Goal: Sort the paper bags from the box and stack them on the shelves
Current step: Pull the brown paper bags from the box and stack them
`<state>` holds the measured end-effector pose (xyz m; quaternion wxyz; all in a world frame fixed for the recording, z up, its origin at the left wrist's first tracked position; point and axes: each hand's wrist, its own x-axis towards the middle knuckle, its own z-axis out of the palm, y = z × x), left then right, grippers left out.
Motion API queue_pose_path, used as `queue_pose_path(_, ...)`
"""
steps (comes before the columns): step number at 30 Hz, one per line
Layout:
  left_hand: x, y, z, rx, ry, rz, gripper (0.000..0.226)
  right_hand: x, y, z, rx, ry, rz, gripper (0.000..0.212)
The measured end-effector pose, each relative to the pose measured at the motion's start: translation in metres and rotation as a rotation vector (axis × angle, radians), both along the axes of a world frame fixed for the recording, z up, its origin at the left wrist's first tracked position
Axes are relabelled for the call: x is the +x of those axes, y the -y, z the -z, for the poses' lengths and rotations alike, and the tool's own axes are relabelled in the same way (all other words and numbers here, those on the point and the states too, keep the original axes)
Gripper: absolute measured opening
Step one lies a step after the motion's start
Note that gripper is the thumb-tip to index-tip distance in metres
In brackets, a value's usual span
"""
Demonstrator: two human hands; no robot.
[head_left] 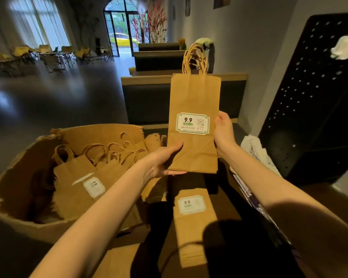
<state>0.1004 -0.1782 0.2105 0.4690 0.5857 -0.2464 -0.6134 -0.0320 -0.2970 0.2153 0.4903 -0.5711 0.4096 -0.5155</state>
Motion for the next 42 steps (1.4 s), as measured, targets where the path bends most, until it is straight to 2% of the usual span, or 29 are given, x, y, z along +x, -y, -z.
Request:
queue_pose_path(4, -0.060, 0.020, 0.009, -0.057, -0.088, 0.065, 0.024, -0.063, 0.028, 0.010, -0.003, -0.011, 0.038, 0.028)
queue_pose_path(8, -0.110, 0.030, 0.027, -0.166, -0.094, 0.060, 0.031, -0.108, 0.045, 0.025, 0.042, -0.024, 0.014, 0.029)
queue_pose_path(13, -0.149, 0.034, 0.053, -0.097, 0.061, 0.006, 0.018, -0.144, 0.056, 0.033, 0.106, 0.005, -0.139, 0.024)
queue_pose_path(17, -0.162, 0.032, 0.071, -0.051, 0.203, 0.035, 0.007, -0.158, 0.068, 0.036, 0.102, -0.138, -0.290, 0.048)
queue_pose_path(19, -0.169, 0.031, 0.081, -0.037, 0.273, 0.029, 0.001, -0.165, 0.066, 0.042, 0.108, -0.232, -0.320, 0.053)
queue_pose_path(22, -0.180, 0.028, 0.099, 0.003, 0.353, 0.000, 0.008, -0.168, 0.063, 0.060, 0.122, -0.296, -0.299, 0.051)
queue_pose_path(25, -0.191, 0.025, 0.120, 0.093, 0.309, -0.029, 0.013, -0.167, 0.059, 0.083, 0.093, -0.333, -0.289, 0.052)
queue_pose_path(30, -0.205, 0.016, 0.156, 0.221, 0.319, -0.063, 0.027, -0.169, 0.052, 0.125, 0.235, -0.428, -0.325, 0.061)
queue_pose_path(33, -0.214, 0.010, 0.182, 0.300, 0.369, -0.047, 0.028, -0.166, 0.048, 0.159, 0.372, -0.535, -0.331, 0.051)
queue_pose_path(35, -0.223, 0.006, 0.196, 0.347, 0.299, -0.038, 0.026, -0.165, 0.047, 0.178, 0.467, -0.649, -0.345, 0.043)
queue_pose_path(38, -0.233, 0.004, 0.212, 0.392, 0.236, -0.024, 0.028, -0.167, 0.040, 0.194, 0.526, -0.806, -0.336, 0.054)
queue_pose_path(42, -0.234, 0.005, 0.223, 0.467, 0.236, -0.062, 0.031, -0.170, 0.031, 0.206, 0.677, -0.850, -0.406, 0.063)
